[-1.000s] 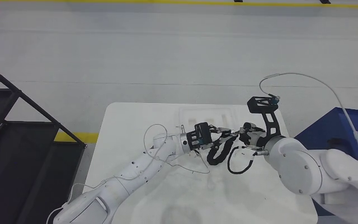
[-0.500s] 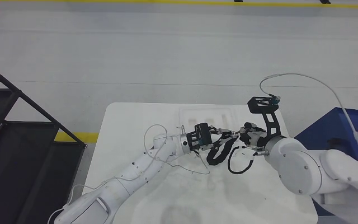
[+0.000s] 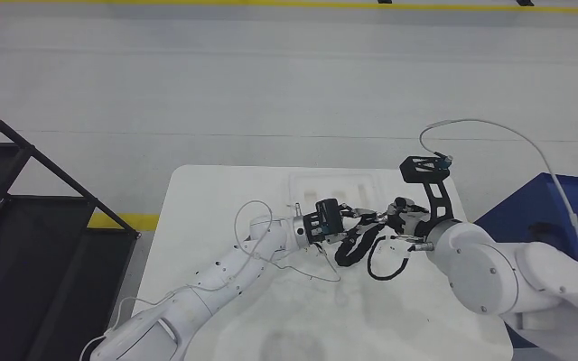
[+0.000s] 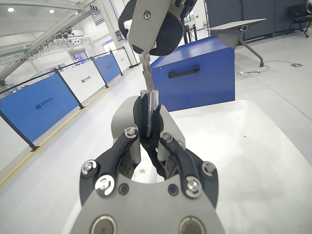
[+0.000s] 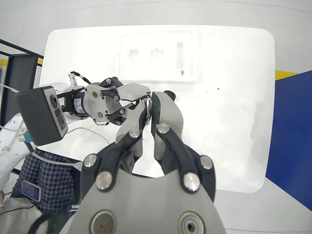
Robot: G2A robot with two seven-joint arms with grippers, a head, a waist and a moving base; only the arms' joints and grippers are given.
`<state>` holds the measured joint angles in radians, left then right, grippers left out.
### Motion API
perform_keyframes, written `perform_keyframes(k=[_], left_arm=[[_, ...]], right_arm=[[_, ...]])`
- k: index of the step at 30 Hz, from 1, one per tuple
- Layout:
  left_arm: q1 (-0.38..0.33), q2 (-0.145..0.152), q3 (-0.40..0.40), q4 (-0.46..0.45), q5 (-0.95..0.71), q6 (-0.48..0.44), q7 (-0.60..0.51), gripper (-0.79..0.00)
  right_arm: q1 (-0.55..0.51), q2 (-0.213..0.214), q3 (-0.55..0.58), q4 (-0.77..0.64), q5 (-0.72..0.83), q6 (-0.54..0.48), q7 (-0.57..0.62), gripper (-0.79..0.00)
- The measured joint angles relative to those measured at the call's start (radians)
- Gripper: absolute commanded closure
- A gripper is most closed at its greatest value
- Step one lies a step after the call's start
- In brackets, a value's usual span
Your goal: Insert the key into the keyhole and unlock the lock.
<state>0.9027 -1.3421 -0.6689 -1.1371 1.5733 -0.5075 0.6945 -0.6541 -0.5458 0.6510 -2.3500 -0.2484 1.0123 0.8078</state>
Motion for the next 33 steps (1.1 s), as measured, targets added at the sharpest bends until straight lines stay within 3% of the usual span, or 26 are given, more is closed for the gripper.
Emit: perform_keyframes(k=[20,33], left_arm=[[0.01,-0.009,-0.021,-0.001,0.005,0.005,0.023,0.0],[0.018,-0.01,-0.025,-0.002,0.068,0.028,0.095,0.0]], right_arm=[[-0.049,0.005,0.02,0.0,-0.037,0.0,0.0,0.0],[-0.086,-0.014,0.075,0.011,0.086,0.0,-0.007,0.0]])
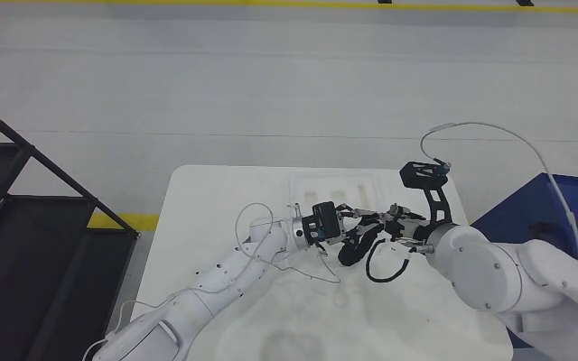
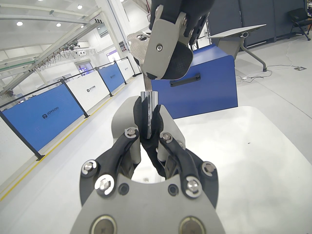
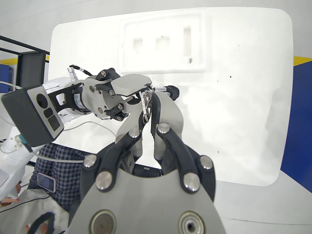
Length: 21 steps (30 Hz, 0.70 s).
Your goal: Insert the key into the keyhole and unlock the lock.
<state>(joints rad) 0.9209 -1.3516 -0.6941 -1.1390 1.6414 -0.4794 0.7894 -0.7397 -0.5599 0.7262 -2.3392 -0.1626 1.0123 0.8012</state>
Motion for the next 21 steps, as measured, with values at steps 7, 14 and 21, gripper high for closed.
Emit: perform_keyframes(k=[7,14,21], left_arm=[[0.006,0.001,-0.005,0.0,0.022,0.01,0.027,0.0],[0.016,0.002,-0.015,0.004,0.02,0.009,0.056,0.0],[0.024,0.003,-0.023,0.012,0.019,0.008,0.079,0.0]], right_arm=[[-0.014,-0.009,0.017,0.005,0.011,0.0,-0.004,0.0],[-0.03,-0.011,0.029,0.01,-0.002,0.0,0.007,0.0],[-0.047,-0.016,0.043,0.007,-0.002,0.0,0.003,-0.376]])
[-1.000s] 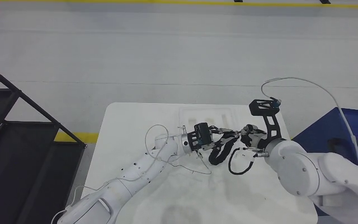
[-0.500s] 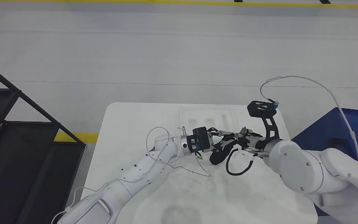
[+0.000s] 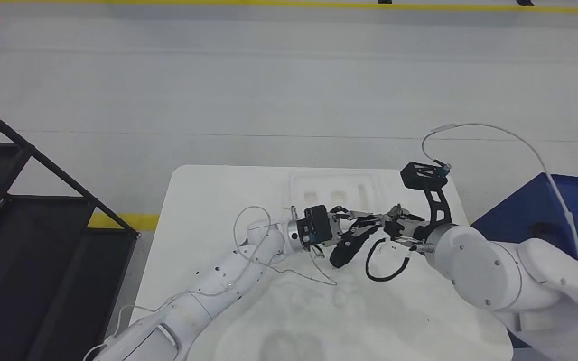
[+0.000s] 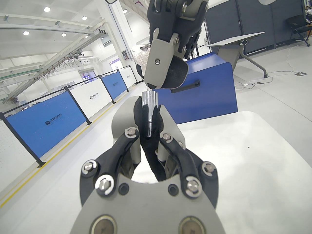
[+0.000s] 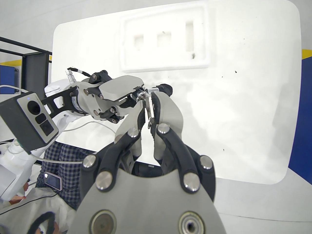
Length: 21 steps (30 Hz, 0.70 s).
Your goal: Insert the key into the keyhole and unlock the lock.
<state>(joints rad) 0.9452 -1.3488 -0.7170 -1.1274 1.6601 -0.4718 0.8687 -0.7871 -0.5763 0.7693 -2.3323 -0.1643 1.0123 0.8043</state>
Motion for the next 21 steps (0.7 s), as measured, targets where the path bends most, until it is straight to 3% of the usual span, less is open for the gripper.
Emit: perform_keyframes(k=[2,3,4,10,12,13,21], left_arm=[[0.002,0.0,-0.002,0.003,-0.001,0.0,0.005,0.0],[0.002,0.0,-0.004,0.006,-0.001,-0.002,0.007,0.0],[0.002,0.0,-0.004,0.009,-0.002,-0.003,0.008,0.0],[-0.001,0.0,-0.008,0.018,-0.001,-0.024,0.008,0.0],[-0.002,0.001,-0.011,0.019,0.0,-0.035,0.008,0.0],[-0.002,0.002,-0.012,0.019,0.0,-0.042,0.008,0.0],[0.0,0.009,-0.034,0.011,-0.042,-0.126,-0.036,0.0]], right_arm=[[-0.004,-0.002,0.007,-0.005,0.004,0.0,-0.007,-0.403],[-0.008,-0.003,0.013,-0.009,0.006,0.0,-0.012,-0.489],[-0.01,-0.003,0.017,-0.012,0.007,0.0,-0.015,-0.514],[-0.02,-0.007,0.035,-0.018,-0.013,-0.04,-0.054,-0.597],[-0.027,-0.005,0.037,-0.018,-0.052,-0.085,-0.078,-0.671],[-0.031,-0.002,0.037,-0.018,-0.083,-0.111,-0.09,-0.785],[-0.107,0.041,0.027,-0.018,-0.466,-0.425,-0.104,-0.785]])
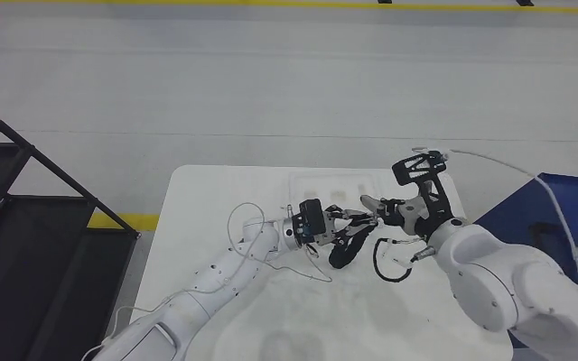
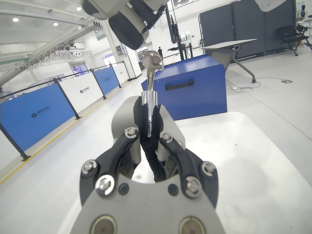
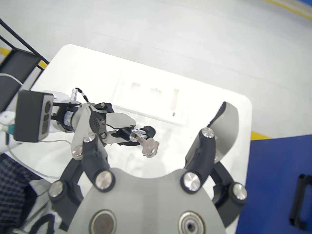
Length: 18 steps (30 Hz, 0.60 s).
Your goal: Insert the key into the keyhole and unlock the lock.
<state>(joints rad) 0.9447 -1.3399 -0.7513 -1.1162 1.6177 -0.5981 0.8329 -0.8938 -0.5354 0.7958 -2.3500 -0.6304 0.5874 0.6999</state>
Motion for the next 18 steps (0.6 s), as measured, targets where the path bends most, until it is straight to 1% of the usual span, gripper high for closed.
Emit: perform_keyframes(k=[4,9,16,18], left_arm=[[0.001,0.006,-0.016,-0.019,-0.018,-0.045,-0.038,0.0],[0.003,0.017,-0.041,-0.043,-0.034,-0.106,-0.104,0.0],[0.006,0.032,-0.076,-0.077,-0.05,-0.167,-0.183,0.0],[0.008,0.037,-0.085,-0.085,-0.051,-0.183,-0.203,0.0]], right_arm=[[-0.059,0.017,0.025,0.0,-0.085,-0.084,-0.021,-0.785],[-0.127,0.032,0.051,0.0,-0.139,-0.18,-0.053,-0.785],[-0.126,0.032,0.051,0.0,-0.138,-0.178,-0.052,-0.785],[-0.136,0.031,0.051,0.006,-0.148,-0.202,-0.065,-0.785]])
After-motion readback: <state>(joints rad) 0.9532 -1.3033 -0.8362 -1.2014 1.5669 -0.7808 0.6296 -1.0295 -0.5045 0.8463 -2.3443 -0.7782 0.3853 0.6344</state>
